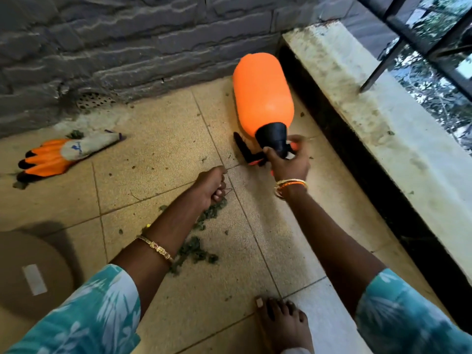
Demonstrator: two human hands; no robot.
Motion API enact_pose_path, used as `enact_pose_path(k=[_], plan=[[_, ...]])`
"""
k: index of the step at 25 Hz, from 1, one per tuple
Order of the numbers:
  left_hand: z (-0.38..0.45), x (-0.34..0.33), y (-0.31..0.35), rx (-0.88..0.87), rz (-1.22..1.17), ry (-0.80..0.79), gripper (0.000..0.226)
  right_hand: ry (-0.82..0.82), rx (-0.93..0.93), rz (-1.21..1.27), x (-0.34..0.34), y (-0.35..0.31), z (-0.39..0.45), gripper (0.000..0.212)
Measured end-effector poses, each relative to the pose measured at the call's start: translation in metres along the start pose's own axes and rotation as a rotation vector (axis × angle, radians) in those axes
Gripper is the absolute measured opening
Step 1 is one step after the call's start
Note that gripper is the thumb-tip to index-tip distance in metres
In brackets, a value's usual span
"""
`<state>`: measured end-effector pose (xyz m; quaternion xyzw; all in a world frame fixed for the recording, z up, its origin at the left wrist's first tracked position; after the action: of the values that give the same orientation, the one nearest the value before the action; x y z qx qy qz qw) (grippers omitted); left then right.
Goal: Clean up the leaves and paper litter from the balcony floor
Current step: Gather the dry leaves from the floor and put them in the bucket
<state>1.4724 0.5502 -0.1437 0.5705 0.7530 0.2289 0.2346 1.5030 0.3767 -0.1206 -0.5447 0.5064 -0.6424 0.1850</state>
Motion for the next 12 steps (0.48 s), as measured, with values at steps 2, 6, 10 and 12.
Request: enact_pose_path(k=[2,6,10,12], plan=[[-0.003,-0.001,-0.002,-0.024,-0.014,0.013,0.036,-0.018,0.070,-0.022,-0.031,-0.014,-0.016,0.039],[-0.008,0.013,-0.007,-0.063,-0.047,0.112,0.029,-0.158,0.131,-0.016,-0.085,-0.045,-0.039,0.032],[-0.007,0.024,-0.019,-0.066,-0.141,0.108,0.028,-0.366,0.297,-0.065,-0.111,-0.063,-0.050,0.027],[-0.005,0.023,-0.020,-0.074,-0.155,0.097,0.030,-0.587,0.411,-0.020,-0.112,-0.063,-0.060,0.043]])
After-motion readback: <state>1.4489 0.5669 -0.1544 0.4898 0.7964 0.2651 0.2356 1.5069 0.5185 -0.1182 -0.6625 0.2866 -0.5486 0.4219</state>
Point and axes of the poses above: each hand's wrist, its own z-axis towards the middle knuckle, its own x-axis out of the back of the hand, y = z × x, the point moved 3 cm from there along z, towards the middle knuckle, and after that the axes turned 11 degrees about -z, right-handed, at the moved point
